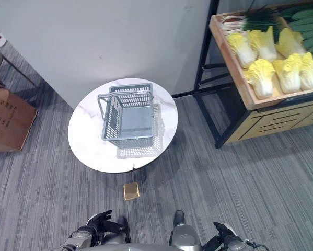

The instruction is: Get the vegetables into the basket

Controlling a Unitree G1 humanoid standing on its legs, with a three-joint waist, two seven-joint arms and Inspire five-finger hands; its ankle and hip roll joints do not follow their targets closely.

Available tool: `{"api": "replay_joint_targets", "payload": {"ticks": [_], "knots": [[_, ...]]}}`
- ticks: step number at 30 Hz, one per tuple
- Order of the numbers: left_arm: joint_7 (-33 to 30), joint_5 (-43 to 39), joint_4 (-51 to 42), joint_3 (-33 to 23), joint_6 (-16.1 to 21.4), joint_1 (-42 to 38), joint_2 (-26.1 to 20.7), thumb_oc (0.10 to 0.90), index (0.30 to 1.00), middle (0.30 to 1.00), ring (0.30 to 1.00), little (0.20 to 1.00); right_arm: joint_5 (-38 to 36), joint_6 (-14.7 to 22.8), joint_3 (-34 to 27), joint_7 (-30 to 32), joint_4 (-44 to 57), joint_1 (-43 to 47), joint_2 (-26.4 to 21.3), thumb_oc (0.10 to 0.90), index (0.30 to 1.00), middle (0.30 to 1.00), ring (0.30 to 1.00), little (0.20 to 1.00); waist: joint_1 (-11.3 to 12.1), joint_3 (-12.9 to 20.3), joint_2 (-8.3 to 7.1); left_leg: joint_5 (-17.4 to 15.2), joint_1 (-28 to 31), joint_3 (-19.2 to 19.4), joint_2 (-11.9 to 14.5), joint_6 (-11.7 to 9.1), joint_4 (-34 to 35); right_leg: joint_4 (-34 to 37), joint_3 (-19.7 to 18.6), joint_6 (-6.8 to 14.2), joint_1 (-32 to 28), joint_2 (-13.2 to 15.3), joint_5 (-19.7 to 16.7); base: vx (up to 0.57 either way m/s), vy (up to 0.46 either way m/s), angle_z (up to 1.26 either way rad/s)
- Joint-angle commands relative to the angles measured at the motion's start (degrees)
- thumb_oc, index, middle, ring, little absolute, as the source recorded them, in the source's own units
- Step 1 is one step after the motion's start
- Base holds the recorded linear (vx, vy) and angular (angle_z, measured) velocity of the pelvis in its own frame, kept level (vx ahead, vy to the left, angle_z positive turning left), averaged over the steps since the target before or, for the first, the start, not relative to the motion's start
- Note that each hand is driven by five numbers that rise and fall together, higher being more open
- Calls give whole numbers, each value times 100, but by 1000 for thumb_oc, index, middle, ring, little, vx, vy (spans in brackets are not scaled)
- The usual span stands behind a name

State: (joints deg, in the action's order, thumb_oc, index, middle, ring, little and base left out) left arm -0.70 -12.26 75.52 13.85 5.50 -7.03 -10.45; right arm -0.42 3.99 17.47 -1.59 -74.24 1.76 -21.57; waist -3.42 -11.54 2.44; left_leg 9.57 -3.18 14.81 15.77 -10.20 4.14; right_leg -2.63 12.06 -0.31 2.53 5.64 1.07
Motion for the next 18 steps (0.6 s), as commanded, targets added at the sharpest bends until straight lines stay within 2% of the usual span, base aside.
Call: {"api": "replay_joint_targets", "payload": {"ticks": [1, 4, 5, 6, 7, 10, 11, 12, 15, 16, 18], "knots": [[-150, 295, 75, 8, 21, 297, -70, 900, 1000, 1000, 1000, 1000, -89, 43, -16, 32, -82, -22, -52, 900, 1000, 1000, 1000, 1000, -74, 10, 12, 227, 14, -11, -165, 29, -153, 94, -394, 851, -223, 538, -427, 199, 324, -75], [-120, 502, 130, 49, -15, 277, -138, 900, 1000, 1000, 1000, 1000, 3, -1, -60, -11, -99, -108, 81, 900, 1000, 1000, 1000, 1000, -121, 104, -132, -154, 74, 140, -533, 280, -324, -146, -629, 1040, -288, 898, -604, 179, 404, -36], [-145, 608, 124, 64, -12, 263, -218, 900, 1000, 1000, 1000, 1000, 82, -20, 23, -37, -75, -84, 171, 900, 1000, 1000, 1000, 1000, -95, 145, -266, -333, 145, 272, -748, 429, -321, -295, -794, 1144, -157, 1052, -930, 115, 399, -5], [-148, 616, 118, 60, -27, 249, -244, 900, 1000, 1000, 1000, 1000, 104, -18, 69, -37, -53, -75, 209, 900, 1000, 1000, 1000, 1000, -72, 149, -301, -367, 181, 321, -822, 494, -284, -427, -797, 1171, -81, 1101, -1049, 89, 445, -24], [-134, 618, 94, 35, -36, 233, -307, 900, 1000, 1000, 1000, 1000, 117, -17, 138, -43, -5, -38, 263, 900, 1000, 1000, 1000, 1000, -59, 129, -317, -422, 278, 409, -929, 608, -184, -896, -800, 1155, 138, 1110, -1211, 39, 267, -28], [-119, 583, 81, 0, -43, 234, -343, 900, 1000, 1000, 1000, 1000, 143, -18, 201, -48, 35, -35, 313, 900, 1000, 1000, 1000, 1000, -40, 110, -332, -473, 468, 483, -1034, 696, -45, -1253, -693, 1143, 306, 1104, -1341, 70, 230, -27], [-121, 596, 96, -32, -51, 234, -378, 900, 1000, 1000, 1000, 1000, 167, -2, 285, -74, 99, -40, 336, 900, 1000, 1000, 1000, 1000, -67, 107, -354, -493, 578, 455, -1106, 720, 42, -1303, -678, 1115, 431, 987, -1353, 84, 181, -3], [-121, 596, 95, -33, -51, 235, -378, 900, 1000, 1000, 1000, 1000, 167, -2, 286, -73, 99, -41, 336, 900, 1000, 1000, 1000, 1000, -71, 104, -354, -495, 582, 452, -1105, 719, 42, -1307, -674, 1115, 427, 987, -1348, 94, 124, -5], [-108, 606, 117, -41, -36, 240, -393, 900, 1000, 1000, 1000, 1000, 173, -9, 318, -68, 102, -55, 350, 900, 1000, 1000, 1000, 1000, -96, 149, -402, -555, 669, 410, -1169, 715, 86, -903, -610, 1109, 442, 882, -1311, 99, 17, 11], [-104, 627, 146, -60, -30, 254, -396, 900, 1000, 1000, 1000, 1000, 194, -12, 331, -67, 71, -51, 361, 900, 1000, 1000, 1000, 1000, -112, 175, -430, -610, 716, 347, -1182, 691, 86, -505, -623, 1133, 492, 821, -1290, 99, -22, 17], [-114, 635, 165, -75, -29, 258, -398, 900, 1000, 1000, 1000, 1000, 207, -11, 337, -63, 58, -46, 368, 900, 1000, 1000, 1000, 1000, -117, 178, -451, -635, 761, 330, -1176, 676, 86, -354, -609, 1154, 497, 825, -1328, 81, -43, 19]]}}
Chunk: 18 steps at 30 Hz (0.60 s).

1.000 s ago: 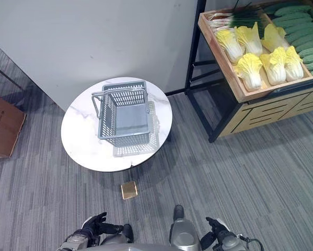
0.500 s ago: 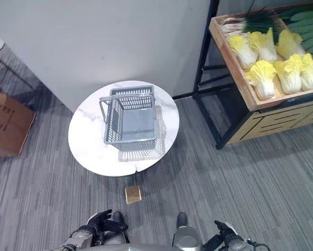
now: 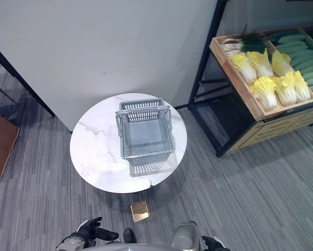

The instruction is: Get the vegetables into the basket

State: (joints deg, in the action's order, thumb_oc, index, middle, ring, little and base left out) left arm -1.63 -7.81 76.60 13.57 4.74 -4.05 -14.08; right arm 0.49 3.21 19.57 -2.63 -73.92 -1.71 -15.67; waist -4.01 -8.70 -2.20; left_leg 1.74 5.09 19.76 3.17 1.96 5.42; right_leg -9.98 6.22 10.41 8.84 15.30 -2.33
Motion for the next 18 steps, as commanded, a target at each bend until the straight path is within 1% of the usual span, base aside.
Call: {"api": "replay_joint_targets", "payload": {"ticks": [1, 2, 3, 5, 10, 11, 13, 14, 15, 16, 17, 18], "knots": [[-25, 186, 79, -71, 43, -36, -39, 900, 1000, 1000, 1000, 1000, 120, 68, 129, 32, 15, 299, -202, 900, 1000, 1000, 1000, 1000, -55, -105, -12, 135, -31, -198, 82, -544, -42, 413, -26, 106, -77, -127, -1051, 60, -42, 31], [-25, 186, 79, -71, 43, -36, -39, 900, 1000, 1000, 1000, 1000, 120, 68, 129, 32, 15, 299, -202, 900, 1000, 1000, 1000, 1000, -55, -106, -12, 135, -31, -198, 82, -544, -42, 414, -26, 106, -78, -127, -1051, 77, -83, 27], [-47, 212, 118, -114, 37, 13, -47, 900, 1000, 1000, 1000, 1000, 122, 74, 141, 25, 24, 292, -182, 900, 1000, 1000, 1000, 1000, -33, -95, -60, 137, 23, -276, 98, -581, -42, 582, -92, 121, -170, -145, -981, 62, -86, 14], [-67, 236, 164, -163, 24, 52, -52, 900, 1000, 1000, 1000, 1000, 136, 69, 148, 23, -13, 282, -170, 900, 1000, 1000, 1000, 1000, 28, -32, -90, 154, 29, -315, 140, -619, -42, 741, -71, 86, -366, -206, -859, 71, -124, 10], [-65, 265, 280, -253, -10, 138, -29, 900, 1000, 1000, 1000, 1000, 169, 15, 50, 72, -257, 216, -211, 900, 1000, 1000, 1000, 1000, 130, 121, -104, 248, -16, -435, 322, -759, -42, 1122, 213, 20, -727, -363, -717, 45, -134, 7], [-78, 265, 291, -269, -15, 146, -32, 900, 1000, 1000, 1000, 1000, 173, 17, 10, 127, -287, 206, -234, 900, 1000, 1000, 1000, 1000, 126, 137, -105, 266, -30, -455, 350, -781, -42, 1183, 244, 10, -769, -387, -717, 23, -117, 16], [-142, 244, 302, -310, -18, 161, -43, 900, 1000, 1000, 1000, 1000, 296, 55, -130, 454, -312, 206, -371, 900, 1000, 1000, 1000, 1000, 122, 163, -118, 294, -59, -474, 422, -831, -42, 1286, 297, 5, -824, -426, -722, 23, -97, 12], [-217, 211, 291, -358, -15, 197, -59, 900, 1000, 1000, 1000, 1000, 320, 108, -326, 780, -235, 240, -537, 900, 1000, 1000, 1000, 1000, 108, 178, -127, 309, -64, -460, 455, -852, -42, 1320, 307, 11, -843, -447, -721, 25, -64, 8], [-235, 210, 281, -376, -6, 224, -58, 900, 1000, 1000, 1000, 1000, 330, 111, -439, 857, -165, 249, -671, 900, 1000, 1000, 1000, 1000, 101, 182, -126, 309, -56, -454, 469, -863, -42, 1342, 308, 13, -866, -456, -728, 45, -51, 3], [-237, 261, 231, -431, 30, 349, -72, 900, 1000, 1000, 1000, 1000, 682, 153, -709, 1184, 349, 255, -1221, 900, 1000, 1000, 1000, 1000, 56, 207, -137, 295, -20, -426, 492, -875, -42, 1353, 292, 36, -905, -467, -736, 33, -26, -3], [-237, 261, 230, -429, 29, 350, -70, 900, 1000, 1000, 1000, 1000, 683, 149, -712, 1182, 356, 250, -1223, 900, 1000, 1000, 1000, 1000, 57, 207, -135, 295, -19, -425, 492, -875, -42, 1353, 291, 36, -906, -467, -736, 39, -14, -10], [-266, 278, 187, -466, 49, 457, -67, 900, 1000, 1000, 1000, 1000, 1036, 158, -928, 1573, 1047, 244, -1662, 900, 1000, 1000, 1000, 1000, 36, 213, -130, 282, 5, -414, 488, -871, -42, 1356, 273, 50, -922, -465, -740, 19, 1, -11]]}}
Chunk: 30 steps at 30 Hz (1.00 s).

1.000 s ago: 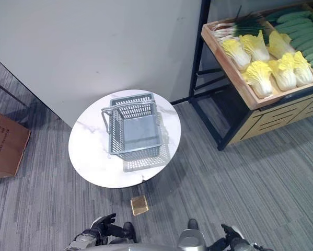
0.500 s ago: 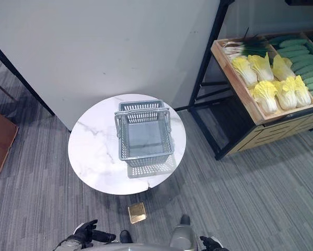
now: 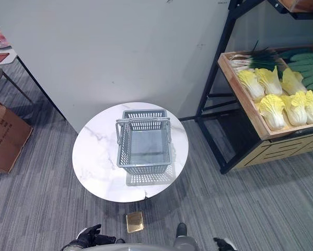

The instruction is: Get the vegetables into the basket

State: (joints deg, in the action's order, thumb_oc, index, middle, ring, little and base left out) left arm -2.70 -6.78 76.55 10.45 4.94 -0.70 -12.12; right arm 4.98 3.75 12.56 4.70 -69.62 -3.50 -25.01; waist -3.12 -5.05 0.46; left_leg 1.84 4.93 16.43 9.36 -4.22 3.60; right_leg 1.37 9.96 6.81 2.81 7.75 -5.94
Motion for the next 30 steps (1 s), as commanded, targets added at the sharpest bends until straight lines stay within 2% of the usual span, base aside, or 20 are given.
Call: {"api": "replay_joint_targets", "payload": {"ticks": [1, 2, 4, 5, 8, 9, 10, 13, 15, 17, 18, 20, 23, 26, 30], "knots": [[-167, 167, 160, -188, 42, 143, -250, 900, 1000, 1000, 1000, 1000, 723, 80, -336, 916, 1079, 380, -885, 900, 1000, 1000, 1000, 1000, -74, -142, -399, 266, 18, -77, -133, -254, 140, 226, -120, 418, -315, 297, -387, 33, 8, -12], [-203, 203, 84, -295, 61, 243, -259, 900, 1000, 1000, 1000, 1000, 1365, 78, -662, 1174, 2381, 195, -1563, 900, 1000, 1000, 1000, 1000, -114, -148, -393, 235, 46, -69, -136, -254, 140, 232, -123, 444, -354, 316, -383, 18, 12, -7], [-201, 200, 85, -365, 73, 238, -209, 900, 1000, 1000, 1000, 1000, 1725, 80, -1015, 1341, 3154, 32, -1811, 900, 1000, 1000, 1000, 1000, -118, -116, -375, 229, 30, -78, -154, -247, 140, 222, -125, 448, -332, 331, -394, 9, 8, -3], [-186, 262, 100, -405, 53, 252, -184, 900, 1000, 1000, 1000, 1000, 2023, 87, -1251, 1467, 3886, 4, -2119, 900, 1000, 1000, 1000, 1000, -119, -107, -363, 212, 35, -87, -167, -242, 140, 229, -123, 458, -339, 342, -394, 0, 0, 0], [-198, 391, 157, -478, 27, 193, -175, 900, 1000, 1000, 1000, 1000, 2539, 224, -1469, 1578, 5033, 173, -2566, 900, 1000, 1000, 1000, 1000, -57, -83, -351, 181, 26, -98, -183, -229, 140, 264, -118, 472, -344, 370, -416, 0, 0, 0], [-206, 434, 189, -460, 7, 183, -175, 900, 1000, 1000, 1000, 1000, 2572, 349, -1428, 1572, 5546, 439, -2722, 900, 1000, 1000, 1000, 1000, 6, -61, -352, 151, 47, -108, -185, -231, 140, 278, -106, 479, -375, 377, -406, 13, -5, 4], [-201, 453, 193, -457, 4, 162, -175, 900, 1000, 1000, 1000, 1000, 2564, 362, -1324, 1519, 5496, 535, -2743, 900, 1000, 1000, 1000, 1000, 25, -49, -357, 177, 20, -113, -187, -228, 140, 285, -99, 475, -356, 386, -429, 12, -7, 3], [-215, 619, 256, -327, -32, 130, -190, 900, 1000, 1000, 1000, 1000, 2624, 530, -761, 1241, 6225, 1282, -2968, 900, 1000, 1000, 1000, 1000, 174, -33, -375, 149, 52, -126, -178, -236, 140, 291, -57, 480, -418, 382, -398, 12, -13, 3], [-247, 808, 212, 10, -34, 93, -185, 900, 1000, 1000, 1000, 1000, 1932, 692, -87, 1008, 6441, 2208, -2704, 900, 1000, 1000, 1000, 1000, 297, -28, -384, 196, 5, -139, -179, -245, 140, 305, -26, 462, -415, 378, -412, 2, -16, 4], [-247, 809, 211, -21, -35, 91, -181, 900, 1000, 1000, 1000, 1000, 1920, 687, -34, 1006, 6418, 2273, -2701, 900, 1000, 1000, 1000, 1000, 267, -37, -383, 195, 8, -140, -179, -245, 140, 304, -25, 462, -418, 378, -410, 5, -7, 7], [-281, 808, 199, 59, -50, 79, -209, 900, 1000, 1000, 1000, 1000, 1698, 736, 248, 924, 6543, 2664, -2561, 900, 1000, 1000, 1000, 1000, 351, -58, -380, 184, 24, -140, -164, -264, 140, 310, -3, 460, -449, 373, -388, -14, -13, 20], [-362, 663, 93, 195, -34, 31, -263, 900, 1000, 1000, 1000, 1000, 1141, 722, 1105, 710, 6024, 3837, -2244, 900, 1000, 1000, 1000, 1000, 498, -125, -385, 254, -65, -180, -137, -292, 140, 330, 29, 429, -404, 361, -403, -24, -24, 17], [-378, 610, 76, 279, -29, 12, -253, 900, 1000, 1000, 1000, 1000, 929, 692, 1442, 646, 5750, 4333, -2071, 900, 1000, 1000, 1000, 1000, 536, -171, -381, 285, -94, -195, -117, -316, 140, 334, 37, 415, -394, 346, -399, -11, -17, 11], [-398, 408, 32, 485, 13, -84, -243, 900, 1000, 1000, 1000, 1000, 712, 531, 2116, 610, 4604, 5418, -1717, 900, 1000, 1000, 1000, 1000, 676, -293, -401, 375, -247, -260, -62, -363, 140, 325, 88, 382, -304, 316, -413, -47, -31, 11], [-400, 285, 51, 604, 43, -161, -236, 900, 1000, 1000, 1000, 1000, 710, 436, 2509, 606, 3753, 6116, -1504, 900, 1000, 1000, 1000, 1000, 752, -368, -405, 436, -378, -325, -22, -388, 140, 324, 110, 357, -214, 281, -419, -26, -26, 10]]}}
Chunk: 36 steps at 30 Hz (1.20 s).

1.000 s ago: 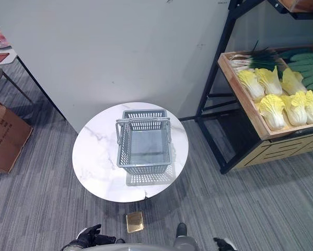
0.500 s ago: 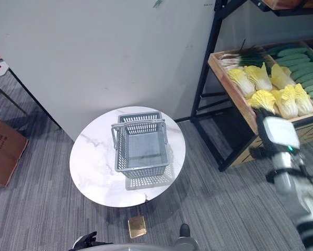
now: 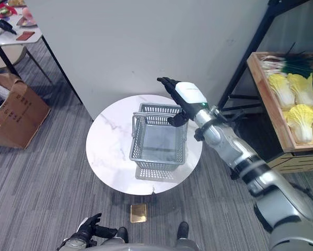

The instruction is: Get the vegetables into the basket

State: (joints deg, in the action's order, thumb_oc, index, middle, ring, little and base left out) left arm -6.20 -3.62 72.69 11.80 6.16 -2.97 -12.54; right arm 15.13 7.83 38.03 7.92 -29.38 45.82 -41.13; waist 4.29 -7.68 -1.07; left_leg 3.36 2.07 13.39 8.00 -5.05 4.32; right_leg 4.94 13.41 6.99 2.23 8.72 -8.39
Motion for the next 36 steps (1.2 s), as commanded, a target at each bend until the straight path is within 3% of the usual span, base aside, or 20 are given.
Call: {"api": "replay_joint_targets", "payload": {"ticks": [1, 3, 7, 21, 22, 23, 30, 34, 36], "knots": [[-60, -63, 442, 512, -69, 40, -197, 900, 1000, 1000, 1000, 1000, -330, 15, 55, 279, -473, 1355, 161, 900, 1000, 1000, 1000, 1000, 31, -133, -247, 306, -133, -44, 125, -311, 68, -35, -226, 335, -130, 171, -174, -36, -22, 8], [-102, -202, 451, 597, -42, -30, -205, 900, 1000, 1000, 1000, 1000, -1039, -22, -140, 289, -1139, 1472, 594, 900, 1000, 1000, 1000, 1000, 89, -207, -239, 352, -222, -86, 140, -318, 68, -44, -217, 321, -53, 151, -184, -55, -18, 0], [-137, -580, 479, 501, -23, -99, -259, 900, 1000, 1000, 1000, 1000, -1220, -124, 77, 185, -1728, 1848, 785, 900, 1000, 1000, 1000, 1000, 168, -283, -266, 424, -390, -141, 183, -353, 68, -43, -187, 309, 73, 121, -200, -15, -10, 1], [-324, -948, 402, 685, 87, -438, -330, 900, 1000, 1000, 1000, 1000, -1144, -227, 342, 339, -3088, 2468, 1016, 900, 1000, 1000, 1000, 1000, 301, -617, -240, 596, -896, -342, 272, -424, 68, -79, -112, 256, 510, 56, -232, -11, -7, 5], [-332, -966, 386, 714, 92, -463, -323, 900, 1000, 1000, 1000, 1000, -1155, -235, 334, 361, -3209, 2491, 1038, 575, 544, 544, 544, 544, 312, -627, -228, 598, -920, -350, 269, -423, 68, -75, -111, 256, 532, 56, -231, 11, 9, 7], [-321, -1015, 361, 727, 104, -486, -315, 900, 1000, 1000, 1000, 1000, -1165, -230, 299, 413, -3360, 2475, 1038, 400, 300, 300, 300, 300, 332, -636, -212, 599, -939, -358, 267, -423, 68, -73, -112, 258, 553, 58, -234, 11, 16, 8], [-332, -1056, 244, 929, 133, -551, -203, 900, 1000, 1000, 1000, 1000, -1142, -308, 242, 426, -3826, 2415, 1022, 400, 300, 300, 300, 300, 338, -656, -134, 560, -923, -382, 202, -390, 68, -54, -106, 264, 535, 87, -213, 11, 8, 2], [-274, -873, 285, 933, 79, -452, -148, 900, 1000, 1000, 1000, 1000, -1017, -302, 285, 333, -3289, 2129, 1108, 400, 300, 300, 300, 300, 248, -571, -138, 465, -745, -319, 154, -354, 68, -62, -167, 272, 424, 128, -193, 27, 39, -3], [-266, -644, 289, 865, 31, -390, -130, 900, 1000, 1000, 1000, 1000, -935, -263, 266, 266, -2235, 1762, 947, 400, 300, 300, 300, 300, 151, -521, -140, 388, -611, -264, 121, -321, 68, -76, -207, 279, 345, 159, -175, 18, 56, -4]]}}
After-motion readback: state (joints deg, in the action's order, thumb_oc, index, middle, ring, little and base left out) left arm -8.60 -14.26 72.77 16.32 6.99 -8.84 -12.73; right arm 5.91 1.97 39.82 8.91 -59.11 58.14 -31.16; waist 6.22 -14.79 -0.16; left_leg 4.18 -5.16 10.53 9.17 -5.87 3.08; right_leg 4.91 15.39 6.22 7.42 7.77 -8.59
